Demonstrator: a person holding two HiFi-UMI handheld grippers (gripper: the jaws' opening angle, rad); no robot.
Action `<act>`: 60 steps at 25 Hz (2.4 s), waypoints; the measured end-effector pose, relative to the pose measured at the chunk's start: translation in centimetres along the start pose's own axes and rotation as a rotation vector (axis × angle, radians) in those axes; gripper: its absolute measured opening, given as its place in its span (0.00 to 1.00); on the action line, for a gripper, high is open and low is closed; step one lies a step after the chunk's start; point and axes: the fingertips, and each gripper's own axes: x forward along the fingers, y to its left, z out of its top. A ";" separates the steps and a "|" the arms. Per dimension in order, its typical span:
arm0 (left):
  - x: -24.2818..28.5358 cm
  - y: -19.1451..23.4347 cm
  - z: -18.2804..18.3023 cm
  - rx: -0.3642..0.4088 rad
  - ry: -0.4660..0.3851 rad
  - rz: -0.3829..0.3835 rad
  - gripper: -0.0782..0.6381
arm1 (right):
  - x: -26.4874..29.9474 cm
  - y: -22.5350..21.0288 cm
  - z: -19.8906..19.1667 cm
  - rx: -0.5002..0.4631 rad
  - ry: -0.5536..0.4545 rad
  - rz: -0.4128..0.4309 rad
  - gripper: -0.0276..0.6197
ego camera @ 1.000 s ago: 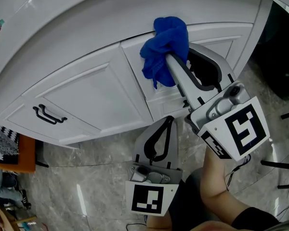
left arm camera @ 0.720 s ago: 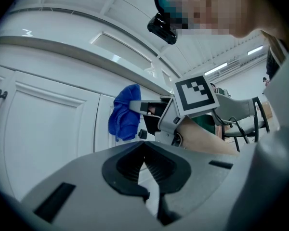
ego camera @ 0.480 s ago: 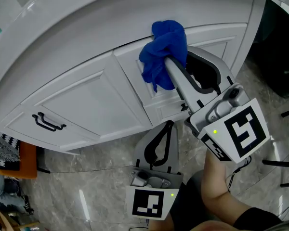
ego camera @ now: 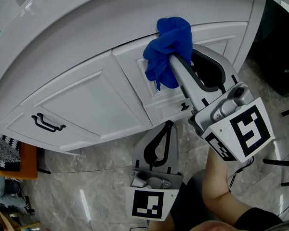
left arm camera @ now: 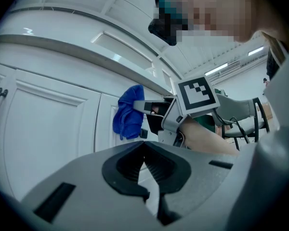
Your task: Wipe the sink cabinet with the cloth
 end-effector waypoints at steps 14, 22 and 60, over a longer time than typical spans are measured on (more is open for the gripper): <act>0.4 -0.2 -0.3 -0.001 0.011 0.001 0.12 | -0.5 -1.1 0.1 -0.018 -0.002 -0.035 0.17; 0.4 -0.2 -0.2 0.001 0.006 0.003 0.12 | -0.9 -1.9 0.0 -0.016 -0.005 -0.058 0.17; 0.4 -0.6 -0.3 0.001 0.007 -0.010 0.12 | -3.0 -5.6 0.0 -0.075 0.010 -0.205 0.17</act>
